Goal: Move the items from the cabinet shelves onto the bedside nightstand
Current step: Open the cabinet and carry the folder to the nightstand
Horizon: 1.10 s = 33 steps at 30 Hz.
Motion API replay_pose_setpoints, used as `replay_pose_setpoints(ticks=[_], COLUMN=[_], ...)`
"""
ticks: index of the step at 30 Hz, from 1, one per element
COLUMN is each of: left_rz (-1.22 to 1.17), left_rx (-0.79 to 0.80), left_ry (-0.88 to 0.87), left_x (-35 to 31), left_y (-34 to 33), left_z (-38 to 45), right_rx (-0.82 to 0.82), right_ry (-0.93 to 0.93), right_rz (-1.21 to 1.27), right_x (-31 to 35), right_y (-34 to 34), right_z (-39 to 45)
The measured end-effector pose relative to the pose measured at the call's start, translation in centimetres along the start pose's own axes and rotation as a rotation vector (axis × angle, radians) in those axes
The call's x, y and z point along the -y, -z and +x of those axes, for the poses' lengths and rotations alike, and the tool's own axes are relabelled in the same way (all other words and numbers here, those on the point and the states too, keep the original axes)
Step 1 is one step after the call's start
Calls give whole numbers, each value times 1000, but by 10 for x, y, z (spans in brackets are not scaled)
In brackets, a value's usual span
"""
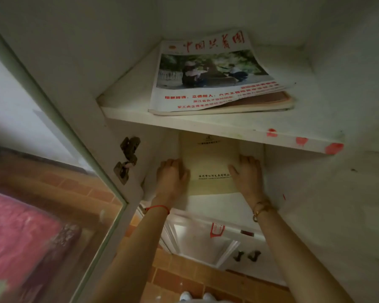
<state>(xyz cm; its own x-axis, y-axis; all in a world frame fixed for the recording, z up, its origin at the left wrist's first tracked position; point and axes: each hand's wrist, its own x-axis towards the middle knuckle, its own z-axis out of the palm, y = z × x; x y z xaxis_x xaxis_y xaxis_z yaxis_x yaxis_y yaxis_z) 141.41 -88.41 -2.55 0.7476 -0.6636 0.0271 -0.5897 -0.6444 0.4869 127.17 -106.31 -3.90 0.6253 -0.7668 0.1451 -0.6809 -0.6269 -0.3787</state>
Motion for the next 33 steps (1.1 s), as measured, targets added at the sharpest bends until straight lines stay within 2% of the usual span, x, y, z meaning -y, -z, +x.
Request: replay_pose_setpoints(ticks=[4, 10, 20, 27, 33], left_rz=[-66, -320, -429, -491, -682], left_rx=[17, 28, -15, 47, 25], left_ry=[9, 83, 155, 169, 252], left_x=[2, 3, 27, 39, 42], left_y=[-6, -3, 4, 0, -3], left_z=[8, 3, -80, -128, -158], right_rx=[52, 98, 54, -5, -34], right_ry=[-25, -46, -39, -13, -19], right_rz=[118, 194, 285, 310, 354], right_x=[3, 10, 9, 9, 2], right_y=[-1, 3, 8, 11, 13], right_z=[5, -3, -103, -150, -171])
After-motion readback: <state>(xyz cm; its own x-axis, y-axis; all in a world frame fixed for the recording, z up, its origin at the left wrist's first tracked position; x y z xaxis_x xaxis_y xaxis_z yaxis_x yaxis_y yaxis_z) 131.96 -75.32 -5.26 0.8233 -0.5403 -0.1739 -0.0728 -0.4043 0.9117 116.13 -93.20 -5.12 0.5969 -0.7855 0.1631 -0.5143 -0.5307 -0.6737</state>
